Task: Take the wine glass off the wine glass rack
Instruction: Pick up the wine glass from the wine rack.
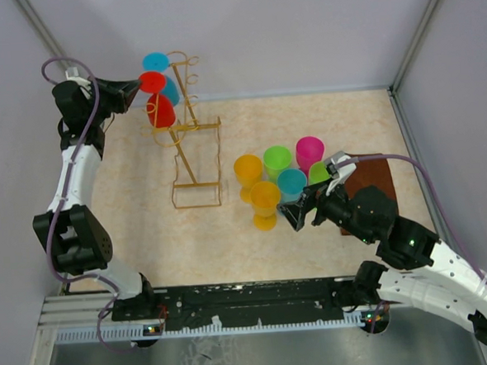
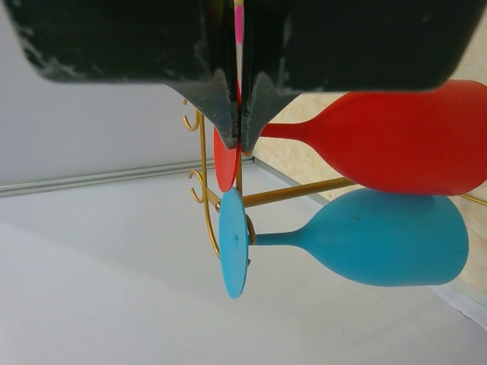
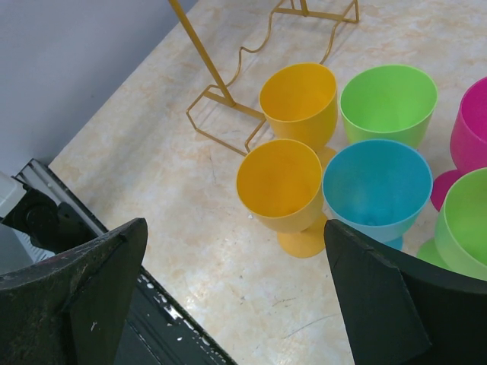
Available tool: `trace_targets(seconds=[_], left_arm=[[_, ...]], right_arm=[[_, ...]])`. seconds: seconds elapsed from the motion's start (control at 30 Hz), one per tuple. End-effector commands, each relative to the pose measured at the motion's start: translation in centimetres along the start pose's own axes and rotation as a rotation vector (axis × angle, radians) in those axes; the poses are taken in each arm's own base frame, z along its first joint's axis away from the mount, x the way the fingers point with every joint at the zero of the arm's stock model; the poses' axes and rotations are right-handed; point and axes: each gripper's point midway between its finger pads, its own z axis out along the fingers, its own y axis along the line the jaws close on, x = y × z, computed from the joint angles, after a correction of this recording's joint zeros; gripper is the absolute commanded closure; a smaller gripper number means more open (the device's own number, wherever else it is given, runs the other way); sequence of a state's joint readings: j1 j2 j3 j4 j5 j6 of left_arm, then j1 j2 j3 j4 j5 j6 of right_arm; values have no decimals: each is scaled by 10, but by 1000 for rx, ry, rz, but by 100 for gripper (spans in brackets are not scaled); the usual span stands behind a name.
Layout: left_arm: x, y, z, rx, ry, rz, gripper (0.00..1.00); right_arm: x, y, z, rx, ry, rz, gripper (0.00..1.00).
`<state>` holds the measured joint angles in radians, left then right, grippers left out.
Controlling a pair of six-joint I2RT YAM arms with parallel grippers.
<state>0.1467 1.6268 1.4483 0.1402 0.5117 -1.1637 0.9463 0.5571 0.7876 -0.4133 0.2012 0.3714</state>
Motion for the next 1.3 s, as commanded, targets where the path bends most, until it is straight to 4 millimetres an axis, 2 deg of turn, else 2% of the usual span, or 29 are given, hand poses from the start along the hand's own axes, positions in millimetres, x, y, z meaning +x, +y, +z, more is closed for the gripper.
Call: trace_targets(seconds=[0.0,0.27,0.7,1.27], left_arm=[[-7,-27,-8,49,-33,23,100],[-11,-36,-11,91,-67,14,100],[-19,-32,-12,35,-104,65,100],[-27,-42,-18,41,-156,89,100]], right_arm=[[-23,5,-4,-7,-65,21,1],[-24,6,-2,-10,-63,21,1],[-21,6,-1,-5,-50,18,1],[-19,4,-1,6,-45,20,1]])
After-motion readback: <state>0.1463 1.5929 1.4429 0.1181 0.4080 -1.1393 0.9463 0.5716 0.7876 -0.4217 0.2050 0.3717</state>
